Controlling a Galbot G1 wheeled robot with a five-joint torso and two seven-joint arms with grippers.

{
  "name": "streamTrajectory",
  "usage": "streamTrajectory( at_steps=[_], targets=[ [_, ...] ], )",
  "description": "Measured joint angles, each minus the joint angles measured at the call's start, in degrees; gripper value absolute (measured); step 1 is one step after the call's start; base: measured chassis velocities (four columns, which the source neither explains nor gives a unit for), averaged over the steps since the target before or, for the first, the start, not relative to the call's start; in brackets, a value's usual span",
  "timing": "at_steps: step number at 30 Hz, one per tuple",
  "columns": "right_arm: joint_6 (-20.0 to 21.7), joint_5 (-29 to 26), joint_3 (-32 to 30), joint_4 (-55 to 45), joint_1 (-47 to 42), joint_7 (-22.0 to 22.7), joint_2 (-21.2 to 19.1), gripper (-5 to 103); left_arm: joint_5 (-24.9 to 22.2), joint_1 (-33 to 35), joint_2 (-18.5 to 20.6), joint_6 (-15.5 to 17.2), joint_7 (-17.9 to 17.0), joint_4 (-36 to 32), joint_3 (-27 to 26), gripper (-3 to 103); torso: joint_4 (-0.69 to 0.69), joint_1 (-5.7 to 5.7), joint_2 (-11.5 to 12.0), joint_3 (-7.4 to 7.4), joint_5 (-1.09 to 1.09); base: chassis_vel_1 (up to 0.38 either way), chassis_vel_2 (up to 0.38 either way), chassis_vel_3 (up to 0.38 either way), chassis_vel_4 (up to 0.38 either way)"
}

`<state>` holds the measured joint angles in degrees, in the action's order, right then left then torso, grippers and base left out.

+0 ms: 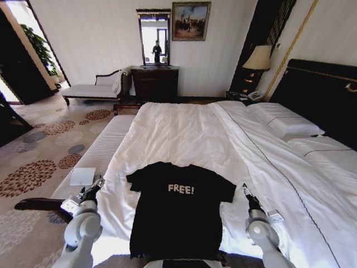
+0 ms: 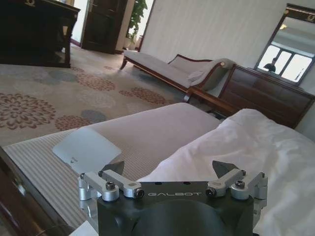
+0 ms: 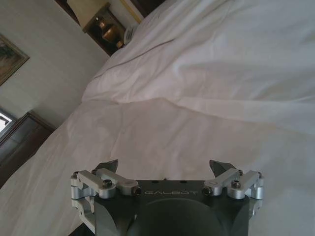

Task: Fold the clothes on the bed.

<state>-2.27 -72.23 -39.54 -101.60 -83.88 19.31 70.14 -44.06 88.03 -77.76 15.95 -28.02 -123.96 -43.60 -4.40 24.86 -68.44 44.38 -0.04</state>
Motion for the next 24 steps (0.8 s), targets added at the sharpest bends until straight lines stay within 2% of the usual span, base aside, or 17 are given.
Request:
streamTrajectory(
  at_steps=[1, 3, 5, 7, 8, 12, 14, 17, 19, 21, 22, 24],
  targets=[
    [1.44, -1.72, 0.01, -0.37, 0.09, 0.0, -0.05, 100, -0.41, 0.66, 0.48, -0.06, 1.6, -0.45, 0.19, 100, -0.01, 0.0, 0.0, 0.0, 0.0, 0.0, 0.0, 0.0, 0.0],
    [2.22, -2.35, 0.04, -0.47, 0.18, -0.03, -0.09, 100, -0.55, 0.99, 0.74, -0.16, 2.44, -0.64, 0.23, 100, -0.01, 0.0, 0.0, 0.0, 0.0, 0.0, 0.0, 0.0, 0.0],
    [7.05, -4.72, 0.17, -1.22, 0.5, -0.4, 0.03, 100, -2.4, 2.21, 2.63, -0.76, 5.92, -1.31, 0.41, 100, -0.01, 0.0, 0.0, 0.0, -0.01, 0.0, 0.0, 0.0, 0.0],
    [7.92, -4.96, 0.2, -1.37, 0.52, -0.36, 0.23, 100, -3.12, 2.32, 3.14, -0.82, 6.23, -1.47, 0.52, 100, -0.01, -0.01, 0.0, 0.0, -0.02, 0.0, 0.0, 0.0, 0.0],
    [9.83, -4.93, 0.39, -1.49, 0.57, 0.21, 1.02, 100, -5.27, 2.63, 4.94, -0.93, 6.48, -2.27, 0.92, 100, -0.01, 0.0, 0.0, 0.0, -0.01, 0.0, 0.0, 0.0, 0.0],
    [10.36, -2.09, 0.9, 0.37, 1.36, 0.51, 2.7, 100, -6.94, 3.97, 7.5, -1.38, 6.97, -4.34, 1.11, 100, -0.02, 0.0, 0.0, 0.0, 0.01, 0.0, 0.0, 0.0, 0.0],
    [10.13, -1.54, 0.92, 1.12, 1.65, 0.07, 3.09, 100, -6.77, 4.3, 7.44, -1.53, 7.02, -4.76, 1.07, 100, -0.01, 0.0, 0.0, 0.0, 0.01, 0.0, 0.0, 0.0, 0.0],
    [8.67, -0.78, 1.19, 4.84, 3.27, -2.17, 3.43, 100, -4.13, 4.95, 4.51, -1.68, 6.55, -5.98, 1.14, 100, -0.01, 0.0, 0.0, 0.0, -0.01, 0.0, 0.0, 0.0, 0.0],
    [8.05, -0.82, 1.29, 5.9, 3.81, -2.53, 3.44, 100, -3.26, 5.03, 3.41, -1.68, 6.19, -6.42, 1.32, 100, 0.0, 0.0, 0.0, 0.0, -0.01, 0.0, 0.0, 0.0, 0.0],
    [6.88, -1.67, 1.43, 8.16, 5.43, -2.9, 3.43, 100, -0.83, 5.3, 0.31, -1.66, 5.35, -7.32, 2.72, 100, 0.02, 0.0, 0.0, 0.0, 0.0, 0.0, 0.0, 0.0, 0.0],
    [6.72, -1.86, 1.43, 8.31, 5.58, -2.92, 3.41, 103, -0.29, 5.28, -0.23, -1.65, 5.13, -7.32, 3.04, 100, 0.01, 0.0, 0.01, 0.0, 0.01, 0.0, 0.0, 0.0, 0.0],
    [6.48, -2.29, 1.42, 8.34, 5.7, -3.05, 3.37, 99, 0.94, 5.19, -1.29, -1.65, 4.77, -7.31, 3.66, 100, 0.0, 0.0, 0.0, 0.0, 0.01, 0.0, 0.0, 0.0, 0.0]
  ],
)
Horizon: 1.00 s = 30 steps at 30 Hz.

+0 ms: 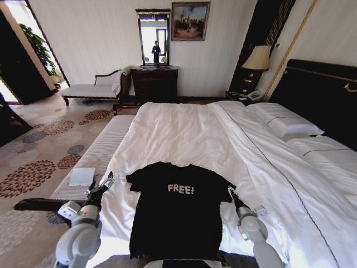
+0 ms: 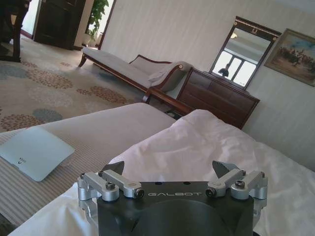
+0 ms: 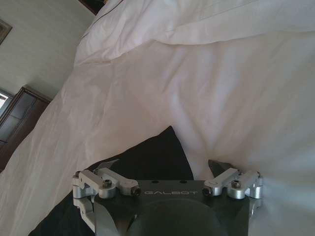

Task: Fold the clothes on the bed.

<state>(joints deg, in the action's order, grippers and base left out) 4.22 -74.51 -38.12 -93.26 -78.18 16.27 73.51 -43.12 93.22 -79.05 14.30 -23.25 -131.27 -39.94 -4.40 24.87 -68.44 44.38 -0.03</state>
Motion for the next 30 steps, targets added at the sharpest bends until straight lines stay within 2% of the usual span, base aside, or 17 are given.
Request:
streamTrajectory(
  at_steps=[1, 4, 5, 8, 9, 11, 12, 13, 14, 15, 18, 19, 21, 23, 24, 26, 30],
  targets=[
    [-0.1, -0.41, -0.09, -0.29, -0.04, -0.16, -0.07, 99, 0.94, -0.13, -1.01, 0.0, -0.21, 0.06, 0.36, 100, -0.02, 0.0, 0.0, 0.0, 0.01, 0.0, 0.0, 0.0, 0.0],
    [-0.32, -1.08, -0.5, -1.7, -0.41, -0.49, -0.29, 84, 2.71, -0.28, -3.78, -0.01, -0.7, 0.43, 0.91, 100, -0.01, 0.0, 0.0, 0.0, 0.0, 0.0, 0.0, 0.0, 0.0],
    [-0.32, -1.08, -0.5, -1.7, -0.41, -0.49, -0.29, 84, 2.71, -0.28, -3.78, -0.01, -0.7, 0.43, 0.91, 100, -0.01, 0.0, 0.0, 0.0, 0.0, 0.0, 0.0, 0.0, 0.0],
    [-0.43, -1.38, -0.42, -2.06, -0.59, -0.39, -0.09, 68, 3.59, -0.24, -5.03, -0.32, -0.93, 1.38, 0.17, 100, -0.01, 0.0, 0.0, 0.0, 0.0, 0.0, 0.0, 0.0, 0.0],
    [-0.43, -1.38, -0.42, -2.06, -0.59, -0.39, -0.09, 68, 3.59, -0.24, -5.03, -0.32, -0.93, 1.38, 0.17, 100, -0.01, 0.0, 0.0, 0.0, 0.0, 0.0, 0.0, 0.0, 0.0],
    [-0.43, -1.08, 0.06, -1.86, -0.6, -0.15, 0.26, 56, 3.81, -0.16, -5.45, -0.44, -1.17, 1.82, -0.36, 100, 0.0, 0.0, 0.0, 0.0, 0.0, 0.0, 0.0, 0.0, 0.0],
    [-0.43, -0.78, 0.27, -1.64, -0.53, 0.11, 0.38, 56, 3.87, -0.13, -5.53, -0.45, -1.25, 1.91, -0.5, 100, 0.0, 0.0, 0.0, 0.0, 0.0, 0.0, 0.0, 0.0, 0.0],
    [-0.43, -0.06, 0.53, -1.1, -0.29, 0.56, 0.55, 45, 3.91, -0.09, -5.56, -0.45, -1.34, 1.97, -0.75, 100, -0.01, 0.0, 0.0, 0.0, 0.0, 0.0, 0.0, 0.0, 0.0],
    [-0.43, -0.06, 0.53, -1.1, -0.29, 0.56, 0.55, 45, 3.91, -0.09, -5.56, -0.45, -1.34, 1.97, -0.75, 100, -0.01, 0.0, 0.0, 0.0, 0.0, 0.0, 0.0, 0.0, 0.0],
    [-0.43, 0.66, 0.62, -0.74, -0.07, 1.02, 0.69, 45, 3.91, -0.07, -5.49, -0.45, -1.41, 2.01, -0.97, 100, 0.0, 0.0, 0.0, 0.0, 0.0, 0.0, 0.0, 0.0, 0.0],
    [-0.35, 2.78, 0.4, -1.2, 0.12, 4.82, 1.32, 29, 3.78, -0.01, -4.99, -0.45, -1.49, 2.26, -1.89, 100, 0.0, 0.0, 0.0, 0.0, 0.01, 0.0, 0.0, 0.0, 0.0],
    [-0.35, 2.78, 0.4, -1.2, 0.12, 4.82, 1.32, 29, 3.78, -0.01, -4.99, -0.45, -1.49, 2.26, -1.89, 100, 0.0, 0.0, 0.0, 0.0, 0.01, 0.0, 0.0, 0.0, 0.0],
    [0.16, 3.07, -0.19, -3.93, -0.73, 8.66, 1.84, 24, 3.33, 0.02, -4.51, -0.45, -1.53, 2.65, -2.75, 100, 0.0, 0.0, 0.0, 0.0, -0.01, 0.0, 0.0, 0.0, 0.0],
    [1.07, 3.09, -0.34, -6.52, -2.14, 11.59, 2.35, 14, 2.78, 0.02, -4.08, -0.49, -1.63, 3.21, -3.54, 100, -0.01, 0.0, 0.0, 0.0, -0.02, 0.0, 0.0, 0.0, 0.0],
    [1.07, 3.09, -0.34, -6.52, -2.14, 11.59, 2.35, 14, 2.78, 0.02, -4.08, -0.49, -1.63, 3.21, -3.54, 100, -0.01, 0.0, 0.0, 0.0, -0.02, 0.0, 0.0, 0.0, 0.0],
    [1.66, 3.09, -0.19, -8.01, -3.02, 12.81, 2.93, 4, 2.27, -0.04, -3.72, -0.65, -1.63, 3.65, -4.08, 100, -0.02, 0.0, 0.0, 0.0, -0.03, 0.0, 0.0, 0.0, 0.0],
    [1.83, 2.86, 0.03, -8.08, -2.52, 12.89, 3.85, 1, 1.45, -0.11, -3.25, -0.73, -1.63, 3.89, -4.52, 100, 0.0, 0.0, 0.0, 0.0, -0.02, 0.0, 0.0, 0.0, 0.0]
  ],
)
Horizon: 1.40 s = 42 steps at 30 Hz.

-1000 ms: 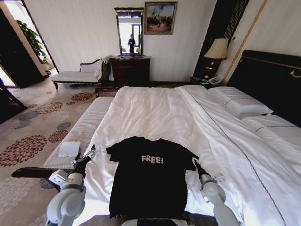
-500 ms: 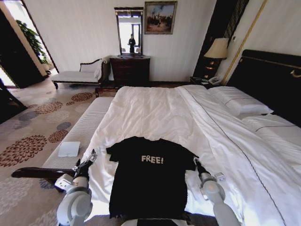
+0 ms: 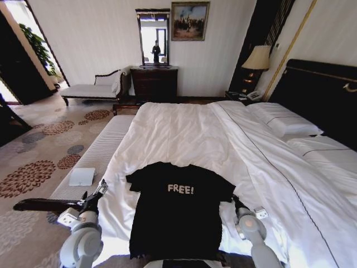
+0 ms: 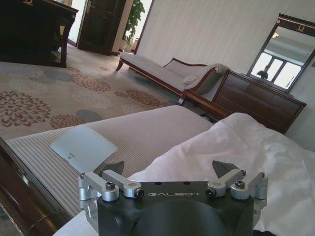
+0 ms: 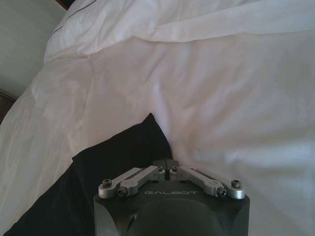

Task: Fold the clothes on the bed.

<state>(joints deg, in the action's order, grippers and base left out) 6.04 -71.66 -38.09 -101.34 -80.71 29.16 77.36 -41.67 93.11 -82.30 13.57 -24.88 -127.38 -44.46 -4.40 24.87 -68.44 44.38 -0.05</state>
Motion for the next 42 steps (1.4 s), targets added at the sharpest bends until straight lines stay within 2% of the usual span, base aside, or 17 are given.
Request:
streamTrajectory(
  at_steps=[8, 11, 14, 18, 20, 24, 26, 29, 30, 33, 35, 36, 38, 39, 41, 42],
  targets=[
    [0.5, 0.45, -0.22, -0.52, 0.53, -1.11, 1.17, -3, -0.76, -0.28, 0.97, -0.01, 0.05, 0.56, -0.11, 100, 0.01, 0.0, 0.0, 0.0, 0.0, 0.0, 0.0, 0.0, 0.0],
    [0.51, 1.74, -0.5, -0.78, -0.21, -1.59, 1.47, 13, -0.77, -0.36, 1.45, -0.02, 0.11, 1.04, 0.01, 100, -0.01, 0.0, 0.0, 0.0, 0.0, 0.0, 0.0, 0.0, 0.0],
    [0.5, 2.16, -0.74, -1.16, -0.74, -1.65, 1.67, 19, -0.77, -0.34, 1.76, -0.09, 0.16, 1.23, 0.0, 100, -0.01, 0.0, 0.0, 0.0, 0.0, 0.0, 0.0, 0.0, 0.0],
    [0.48, 2.31, -1.03, -1.51, -1.24, -1.65, 1.92, 41, -0.79, 0.08, 2.12, -0.19, 0.2, 1.08, -0.09, 100, 0.0, 0.0, 0.0, 0.0, 0.01, 0.0, 0.0, 0.0, 0.0],
    [0.48, 2.28, -1.09, -1.51, -1.19, -1.65, 1.93, 41, -0.8, 0.21, 2.16, -0.21, 0.21, 0.81, -0.1, 100, 0.0, 0.0, 0.0, 0.0, 0.0, 0.0, 0.0, 0.0, 0.0],
    [0.63, 1.36, -1.32, -1.26, -0.41, -1.65, 1.76, 63, -0.67, 0.69, 2.21, -0.24, 0.21, 0.0, -0.11, 100, 0.0, 0.0, 0.0, 0.0, 0.01, 0.0, 0.0, 0.0, 0.0],
    [0.85, 0.66, -1.35, -1.08, -0.11, -1.65, 1.67, 63, -0.52, 0.83, 2.17, -0.24, 0.2, -0.26, -0.08, 100, 0.0, 0.0, 0.0, 0.0, 0.01, 0.0, 0.0, 0.0, 0.0],
    [1.22, -0.8, -1.33, -0.74, 0.39, -1.66, 1.57, 79, 0.08, 1.28, 1.92, -0.36, 0.16, -0.88, 0.14, 100, 0.0, 0.0, 0.0, 0.0, 0.01, 0.0, 0.0, 0.0, 0.0],
    [1.22, -0.8, -1.33, -0.74, 0.39, -1.66, 1.57, 79, 0.08, 1.28, 1.92, -0.36, 0.16, -0.88, 0.14, 100, 0.0, 0.0, 0.0, 0.0, 0.01, 0.0, 0.0, 0.0, 0.0],
    [1.45, -1.4, -0.89, -0.52, 0.39, -2.12, 1.61, 94, 0.89, 1.55, 1.54, -0.55, 0.08, -1.12, 0.49, 100, 0.0, 0.0, 0.0, 0.0, 0.01, 0.0, 0.0, 0.0, 0.0],
    [1.46, -1.47, -0.71, -0.26, 0.41, -2.36, 1.68, 99, 1.22, 1.65, 1.38, -0.61, 0.03, -1.18, 0.64, 100, 0.0, 0.0, 0.0, 0.0, 0.0, 0.0, 0.0, 0.0, 0.0],
    [1.46, -1.49, -0.61, -0.05, 0.48, -2.55, 1.76, 99, 1.49, 1.73, 1.26, -0.67, 0.0, -1.23, 0.76, 100, 0.0, 0.0, 0.0, 0.0, 0.01, 0.0, 0.0, 0.0, 0.0],
    [1.46, -1.51, -0.46, 0.11, 0.58, -2.82, 1.88, 89, 1.91, 1.92, 1.08, -0.82, -0.07, -1.28, 0.86, 100, -0.01, 0.0, 0.0, 0.0, 0.01, 0.0, 0.0, 0.0, 0.0],
    [1.46, -1.51, -0.46, 0.11, 0.58, -2.82, 1.88, 89, 1.91, 1.92, 1.08, -0.82, -0.07, -1.28, 0.86, 100, -0.01, 0.0, 0.0, 0.0, 0.01, 0.0, 0.0, 0.0, 0.0],
    [1.45, -1.54, -0.39, 0.11, 0.65, -2.88, 1.95, 79, 2.19, 2.14, 1.0, -0.98, -0.14, -1.29, 0.87, 100, 0.0, 0.0, 0.0, 0.0, 0.01, 0.0, 0.0, 0.0, 0.0],
    [1.44, -1.55, -0.38, 0.11, 0.65, -2.88, 1.97, 79, 2.28, 2.21, 0.98, -1.02, -0.2, -1.29, 0.86, 100, 0.0, 0.0, 0.0, 0.0, 0.01, 0.0, 0.0, 0.0, 0.0]
  ],
)
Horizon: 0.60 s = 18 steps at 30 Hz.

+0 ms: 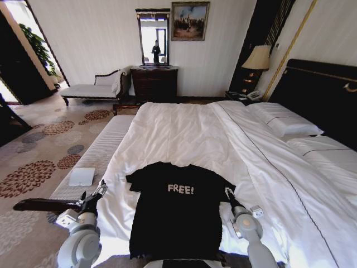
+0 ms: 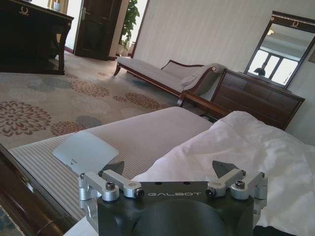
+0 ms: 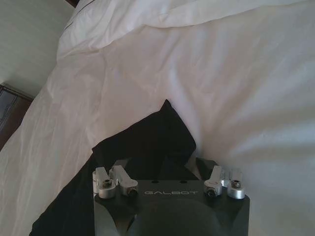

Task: Fold the clothes on the bed.

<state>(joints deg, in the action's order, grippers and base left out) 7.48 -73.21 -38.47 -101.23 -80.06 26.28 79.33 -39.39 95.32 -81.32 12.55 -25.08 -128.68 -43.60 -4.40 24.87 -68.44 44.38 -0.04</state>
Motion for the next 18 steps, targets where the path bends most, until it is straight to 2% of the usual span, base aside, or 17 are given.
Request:
streamTrajectory(
  at_steps=[2, 3, 6, 9, 10, 12, 14, 17, 18],
  targets=[
    [-0.04, -0.01, 0.02, -0.03, -0.08, 0.0, 0.08, 68, 0.1, 0.11, -0.04, -0.05, -0.11, 0.0, -0.02, 100, 0.0, 0.0, 0.0, 0.0, 0.0, 0.0, 0.0, 0.0, 0.0],
    [-0.04, -0.01, 0.02, -0.03, -0.08, 0.0, 0.08, 68, 0.1, 0.11, -0.04, -0.05, -0.11, 0.0, -0.02, 100, 0.0, 0.0, 0.0, 0.0, 0.0, 0.0, 0.0, 0.0, 0.0],
    [-0.15, 0.23, 0.1, -0.07, -0.26, 0.0, 0.37, 51, 0.42, 0.13, -0.16, -0.11, -0.25, 0.04, 0.08, 100, 0.0, 0.0, 0.0, 0.0, 0.0, 0.0, 0.0, 0.0, 0.0],
    [-0.22, 0.51, 0.16, -0.18, -0.38, 0.01, 0.53, 51, 0.65, 0.08, -0.28, -0.17, -0.34, 0.22, 0.3, 100, 0.0, 0.0, 0.0, 0.0, 0.0, 0.0, 0.0, 0.0, 0.0],
    [-0.24, 0.61, 0.17, -0.23, -0.41, 0.01, 0.57, 40, 0.7, 0.05, -0.32, -0.19, -0.37, 0.27, 0.38, 100, 0.0, 0.0, 0.0, 0.0, 0.0, 0.0, 0.0, 0.0, 0.0],
    [-0.37, 1.05, 0.26, -0.38, -0.54, 0.03, 0.63, 29, 0.92, -0.05, -0.46, -0.26, -0.48, 0.54, 0.63, 100, 0.0, 0.0, 0.0, 0.0, 0.0, 0.0, 0.0, 0.0, 0.0],
    [-0.54, 1.31, 0.35, -0.51, -0.62, 0.04, 0.63, 29, 0.99, -0.07, -0.53, -0.29, -0.5, 0.68, 0.71, 100, 0.0, 0.0, 0.0, 0.0, 0.0, 0.0, 0.0, 0.0, 0.0],
    [-1.54, 3.47, 0.9, -1.01, -1.01, -0.46, 0.75, 12, 1.13, -0.09, -0.7, -0.44, -0.52, 1.06, 0.8, 100, 0.0, 0.0, 0.0, 0.0, 0.0, 0.0, 0.0, 0.0, 0.0],
    [-1.54, 3.47, 0.9, -1.01, -1.01, -0.46, 0.75, 12, 1.13, -0.09, -0.7, -0.44, -0.52, 1.06, 0.8, 100, 0.0, 0.0, 0.0, 0.0, 0.0, 0.0, 0.0, 0.0, 0.0]
  ],
)
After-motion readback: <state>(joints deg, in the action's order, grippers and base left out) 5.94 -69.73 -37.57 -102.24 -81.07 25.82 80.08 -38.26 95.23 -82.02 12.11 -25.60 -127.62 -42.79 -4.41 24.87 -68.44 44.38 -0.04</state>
